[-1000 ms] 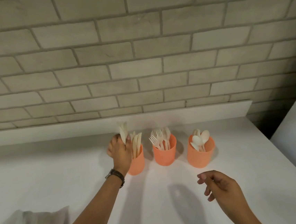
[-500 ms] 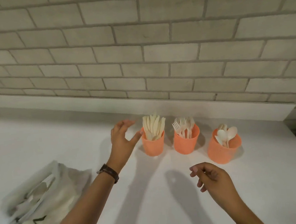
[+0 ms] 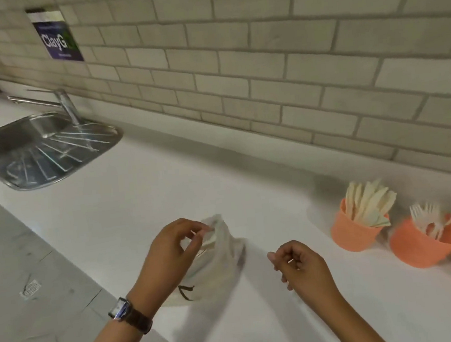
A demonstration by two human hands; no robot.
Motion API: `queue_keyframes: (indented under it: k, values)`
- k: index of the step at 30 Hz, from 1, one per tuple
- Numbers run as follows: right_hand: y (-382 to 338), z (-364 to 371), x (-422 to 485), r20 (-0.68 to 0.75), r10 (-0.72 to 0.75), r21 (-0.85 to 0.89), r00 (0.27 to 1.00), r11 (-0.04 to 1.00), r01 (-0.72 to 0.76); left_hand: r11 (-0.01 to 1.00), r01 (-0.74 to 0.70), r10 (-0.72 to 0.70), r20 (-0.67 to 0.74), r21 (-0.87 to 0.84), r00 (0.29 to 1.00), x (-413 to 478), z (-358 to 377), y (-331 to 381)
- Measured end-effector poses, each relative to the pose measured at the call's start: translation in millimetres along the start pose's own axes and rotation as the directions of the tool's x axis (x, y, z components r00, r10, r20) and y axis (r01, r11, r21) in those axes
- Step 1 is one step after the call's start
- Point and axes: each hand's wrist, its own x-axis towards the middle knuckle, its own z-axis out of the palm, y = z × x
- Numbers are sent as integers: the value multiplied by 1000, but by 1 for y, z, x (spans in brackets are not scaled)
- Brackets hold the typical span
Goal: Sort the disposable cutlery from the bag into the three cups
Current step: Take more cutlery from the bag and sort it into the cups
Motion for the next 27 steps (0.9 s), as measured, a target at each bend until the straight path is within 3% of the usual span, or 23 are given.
queue_keyframes:
  k: [5,10,12,17,22,27]
  values:
    - [-29,66,20,-28,-50,-76,998,996,47,977,-36,-22,268,212,963,0,-4,-44]
    - [-40,102,34,62,-176,-291,983,938,186,972,-144,41,463,188,886,-5,2,-70]
    - [-44,102,37,144,-173,-384,974,897,217,973,-159,57,490,169,870,-5,0,-77]
    - [-60,95,41,332,-5,-619,943,754,222,977,-164,53,585,138,809,-1,-10,-78]
    - [-75,96,55,272,-18,-639,962,744,195,883,-335,76,605,329,793,6,-23,-78]
    - [-78,92,60,206,-48,-574,977,803,160,917,-220,-13,574,334,819,8,-42,-76]
